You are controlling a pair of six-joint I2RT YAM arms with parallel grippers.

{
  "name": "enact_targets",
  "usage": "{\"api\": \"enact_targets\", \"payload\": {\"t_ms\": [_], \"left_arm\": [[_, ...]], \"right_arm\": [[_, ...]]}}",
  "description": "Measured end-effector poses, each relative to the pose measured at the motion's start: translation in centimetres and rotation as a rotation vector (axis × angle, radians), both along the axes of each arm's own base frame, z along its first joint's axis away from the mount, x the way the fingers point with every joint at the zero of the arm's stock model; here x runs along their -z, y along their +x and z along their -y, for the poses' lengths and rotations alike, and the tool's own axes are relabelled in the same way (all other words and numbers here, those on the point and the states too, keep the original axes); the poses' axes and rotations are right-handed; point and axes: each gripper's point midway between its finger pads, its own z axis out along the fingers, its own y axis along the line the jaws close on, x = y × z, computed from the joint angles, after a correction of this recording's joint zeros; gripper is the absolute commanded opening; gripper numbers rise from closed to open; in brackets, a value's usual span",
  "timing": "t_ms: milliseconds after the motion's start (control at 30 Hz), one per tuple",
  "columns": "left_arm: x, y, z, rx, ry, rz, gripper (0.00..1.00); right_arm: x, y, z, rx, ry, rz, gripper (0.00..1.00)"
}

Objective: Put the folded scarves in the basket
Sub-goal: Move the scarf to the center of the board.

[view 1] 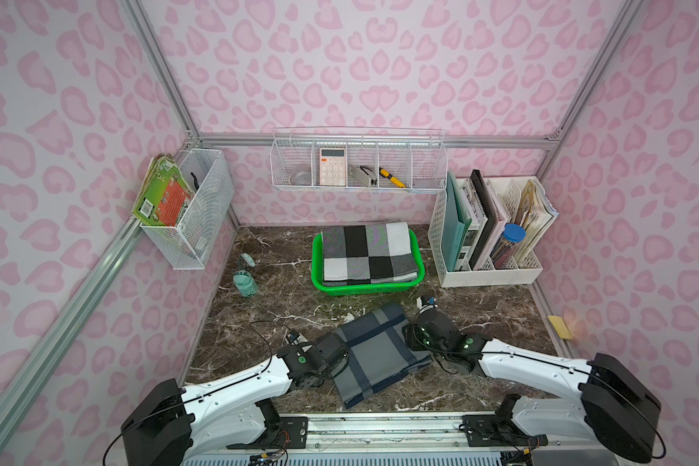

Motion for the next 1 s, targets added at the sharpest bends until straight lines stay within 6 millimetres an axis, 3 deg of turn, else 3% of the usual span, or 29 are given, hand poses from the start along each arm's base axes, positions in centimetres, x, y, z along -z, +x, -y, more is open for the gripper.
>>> {"api": "enact_targets", "payload": {"t_ms": [233, 500, 800, 1000], "left_arm": [[1.4, 0.2, 0.3, 0.001, -0.005, -0.004, 0.72], [1.8, 2.7, 1.2, -0.020, -0.027, 0.059, 0.72], [0.9, 7.8, 4.9, 0.015, -0.204, 0.165, 0.70], [-1.5, 7.8, 5.3, 0.122, -0.168, 0.136, 0.73]], "right_arm": [[3.2, -0.9, -2.8, -0.086, -0.058, -0.081, 0.53], [4.9, -3.6, -1.7, -0.079, -0.045, -0.069, 0.52], [3.7, -9.7, -1.0, -0.137, 0.047, -0.112, 0.65], [1.8, -9.4, 0.7, -0.071, 0.056, -0.098, 0.71]]}}
